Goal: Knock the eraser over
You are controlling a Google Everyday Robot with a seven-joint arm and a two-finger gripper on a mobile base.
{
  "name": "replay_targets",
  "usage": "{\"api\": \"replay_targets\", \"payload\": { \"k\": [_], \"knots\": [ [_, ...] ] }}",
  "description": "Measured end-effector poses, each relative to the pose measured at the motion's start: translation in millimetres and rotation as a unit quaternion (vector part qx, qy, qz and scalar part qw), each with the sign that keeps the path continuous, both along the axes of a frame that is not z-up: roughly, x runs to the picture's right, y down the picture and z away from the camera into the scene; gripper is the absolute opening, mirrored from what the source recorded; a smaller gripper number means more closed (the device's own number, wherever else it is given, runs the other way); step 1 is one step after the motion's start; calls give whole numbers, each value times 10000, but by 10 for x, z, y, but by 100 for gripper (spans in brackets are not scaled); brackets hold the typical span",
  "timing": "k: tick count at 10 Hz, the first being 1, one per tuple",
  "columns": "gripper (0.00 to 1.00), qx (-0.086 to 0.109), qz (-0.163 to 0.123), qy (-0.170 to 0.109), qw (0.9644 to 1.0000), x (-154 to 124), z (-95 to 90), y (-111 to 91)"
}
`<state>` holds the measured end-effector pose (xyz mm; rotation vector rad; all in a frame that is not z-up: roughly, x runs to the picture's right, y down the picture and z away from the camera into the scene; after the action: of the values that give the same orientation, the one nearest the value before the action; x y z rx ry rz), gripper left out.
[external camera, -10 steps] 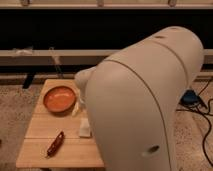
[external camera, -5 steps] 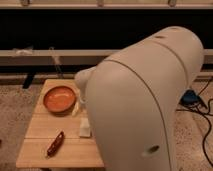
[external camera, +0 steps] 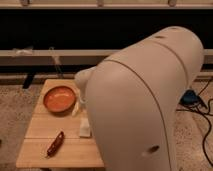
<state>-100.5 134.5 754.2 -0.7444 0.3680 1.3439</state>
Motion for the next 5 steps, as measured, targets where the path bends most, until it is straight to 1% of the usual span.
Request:
{"api": "replay_targets", "payload": {
  "k": [3, 4, 5],
  "knots": [
    [80, 10, 3, 1, 10000, 2, -9, -1],
    [80, 80, 32, 36, 10000, 27, -57, 1],
    [80, 182, 51, 83, 9998, 82, -171, 4]
  ]
}}
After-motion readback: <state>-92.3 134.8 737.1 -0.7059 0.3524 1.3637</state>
